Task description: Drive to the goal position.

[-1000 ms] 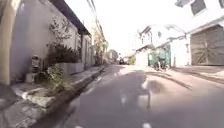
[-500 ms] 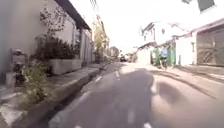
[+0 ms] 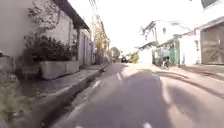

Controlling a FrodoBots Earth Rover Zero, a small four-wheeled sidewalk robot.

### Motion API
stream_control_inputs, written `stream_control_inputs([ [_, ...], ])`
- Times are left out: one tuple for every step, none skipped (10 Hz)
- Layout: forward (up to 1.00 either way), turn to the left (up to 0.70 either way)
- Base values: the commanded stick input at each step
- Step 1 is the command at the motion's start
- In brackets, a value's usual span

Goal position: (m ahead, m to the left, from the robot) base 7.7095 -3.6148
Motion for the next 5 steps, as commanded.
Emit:
stream_control_inputs([
  [1.0, 0.0],
  [1.0, 0.0],
  [1.0, 0.0],
  [1.0, -0.15],
  [1.0, -0.39],
])
